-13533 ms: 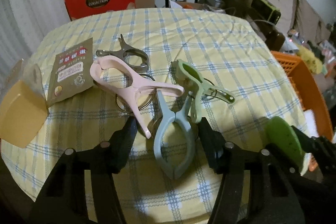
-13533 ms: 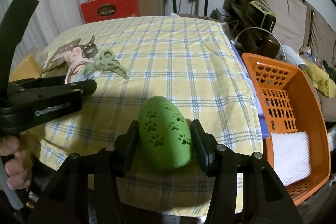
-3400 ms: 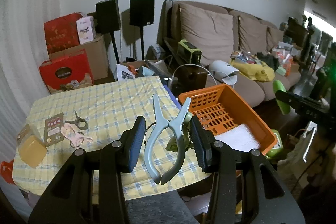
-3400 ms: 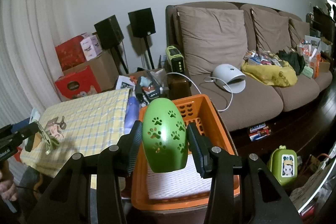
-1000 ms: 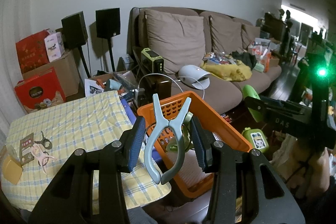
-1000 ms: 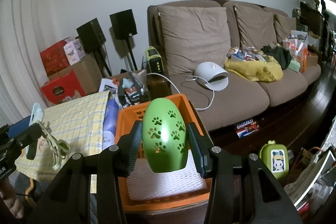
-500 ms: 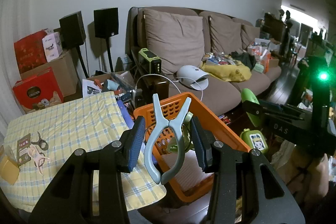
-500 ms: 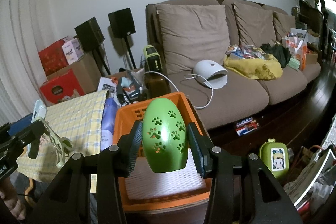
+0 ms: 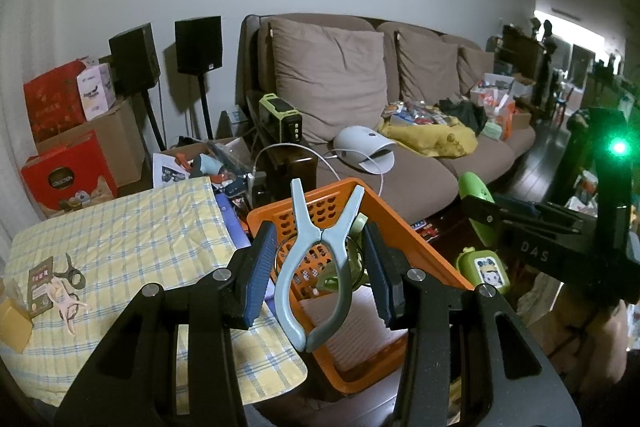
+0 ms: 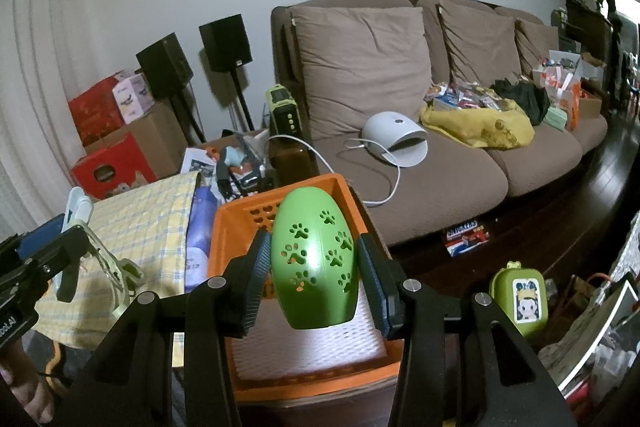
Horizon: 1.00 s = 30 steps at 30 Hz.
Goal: Organize objects
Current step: 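Hold both objects above the orange basket rim with both tools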
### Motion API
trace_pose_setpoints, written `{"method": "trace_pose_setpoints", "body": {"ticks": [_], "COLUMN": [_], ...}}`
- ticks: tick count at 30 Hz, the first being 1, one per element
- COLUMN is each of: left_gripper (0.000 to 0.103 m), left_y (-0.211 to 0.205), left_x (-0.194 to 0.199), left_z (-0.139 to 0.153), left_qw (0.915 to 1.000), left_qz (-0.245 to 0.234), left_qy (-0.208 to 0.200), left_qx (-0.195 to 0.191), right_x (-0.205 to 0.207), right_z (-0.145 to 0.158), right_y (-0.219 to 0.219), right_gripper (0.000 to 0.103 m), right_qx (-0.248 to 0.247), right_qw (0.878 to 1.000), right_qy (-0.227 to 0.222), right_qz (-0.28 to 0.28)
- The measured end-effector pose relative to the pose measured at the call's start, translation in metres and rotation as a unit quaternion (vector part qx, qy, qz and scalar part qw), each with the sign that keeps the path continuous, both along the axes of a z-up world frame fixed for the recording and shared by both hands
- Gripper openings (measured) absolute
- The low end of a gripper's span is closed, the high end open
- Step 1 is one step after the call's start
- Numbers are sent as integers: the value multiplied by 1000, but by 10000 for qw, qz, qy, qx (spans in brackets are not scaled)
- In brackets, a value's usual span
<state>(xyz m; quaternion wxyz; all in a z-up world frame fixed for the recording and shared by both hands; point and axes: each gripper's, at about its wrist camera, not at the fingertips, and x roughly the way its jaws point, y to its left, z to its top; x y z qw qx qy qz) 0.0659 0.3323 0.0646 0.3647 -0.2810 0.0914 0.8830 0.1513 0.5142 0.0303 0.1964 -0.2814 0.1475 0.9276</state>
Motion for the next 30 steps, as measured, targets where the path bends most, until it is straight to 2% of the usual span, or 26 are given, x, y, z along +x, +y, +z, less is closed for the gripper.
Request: {"method": "trace_pose_setpoints", "body": {"ticks": [30], "left_gripper": [41], "left_y": [10], "left_x": [2], "left_z": [-9], "left_qw": [10000], "left_qz": [-32], "left_qy": [8], "left_qx": [25], "right_x": [5], "right_z": [-4], "right_y": [4], "right_gripper": [45], "right_qx": [-17], "right_qw": [10000], "right_qy": [-33], "right_qz": [-4]}}
